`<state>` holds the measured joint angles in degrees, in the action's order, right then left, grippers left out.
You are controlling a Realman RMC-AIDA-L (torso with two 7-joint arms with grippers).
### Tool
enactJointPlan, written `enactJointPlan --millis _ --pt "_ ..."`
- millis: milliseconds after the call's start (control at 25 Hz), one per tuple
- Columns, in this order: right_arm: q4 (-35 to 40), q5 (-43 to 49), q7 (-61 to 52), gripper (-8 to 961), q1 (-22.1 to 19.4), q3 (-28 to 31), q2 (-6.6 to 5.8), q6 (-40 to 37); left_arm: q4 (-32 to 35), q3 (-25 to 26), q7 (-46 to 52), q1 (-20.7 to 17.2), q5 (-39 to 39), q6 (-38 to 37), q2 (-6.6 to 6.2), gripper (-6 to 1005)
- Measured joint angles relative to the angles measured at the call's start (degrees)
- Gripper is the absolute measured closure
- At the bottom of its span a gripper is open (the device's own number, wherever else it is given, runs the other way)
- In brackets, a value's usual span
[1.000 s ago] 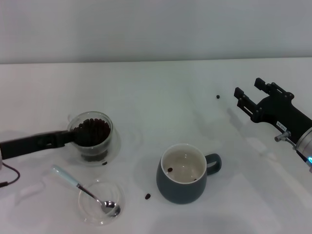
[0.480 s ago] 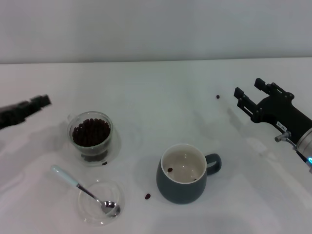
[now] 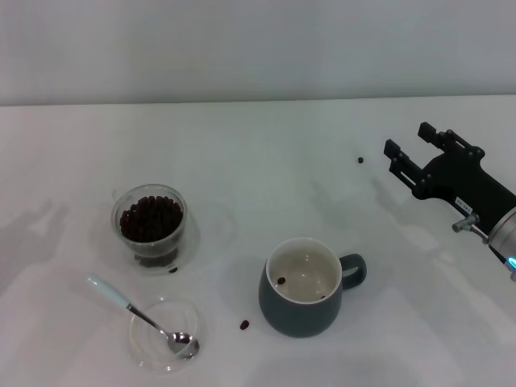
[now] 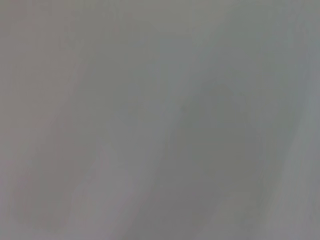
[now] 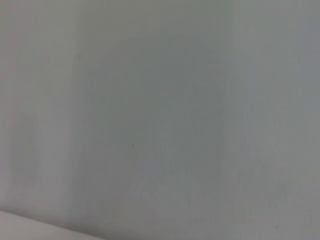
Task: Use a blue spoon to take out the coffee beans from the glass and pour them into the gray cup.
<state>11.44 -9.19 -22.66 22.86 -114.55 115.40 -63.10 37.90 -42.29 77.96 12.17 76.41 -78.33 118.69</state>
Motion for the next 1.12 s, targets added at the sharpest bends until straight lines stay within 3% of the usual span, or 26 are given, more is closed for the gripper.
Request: enactJointPlan --millis 360,720,1120 --pt "1.1 -0.2 5.7 289 0.2 6.2 -0.08 -0.4 -12.5 2.9 -18.7 1.7 -11.0 1.8 0.11 732" --pt "0.3 -0.1 9.5 289 3.3 17.7 -0.31 1.9 -21.4 3.1 -30.7 4.9 -24.8 3.7 0.19 733" --pt "-2.3 0.3 18.5 289 7.8 18.0 -1.04 4.2 -27.3 3.0 -40.7 8.1 -32.9 4.9 0.37 734"
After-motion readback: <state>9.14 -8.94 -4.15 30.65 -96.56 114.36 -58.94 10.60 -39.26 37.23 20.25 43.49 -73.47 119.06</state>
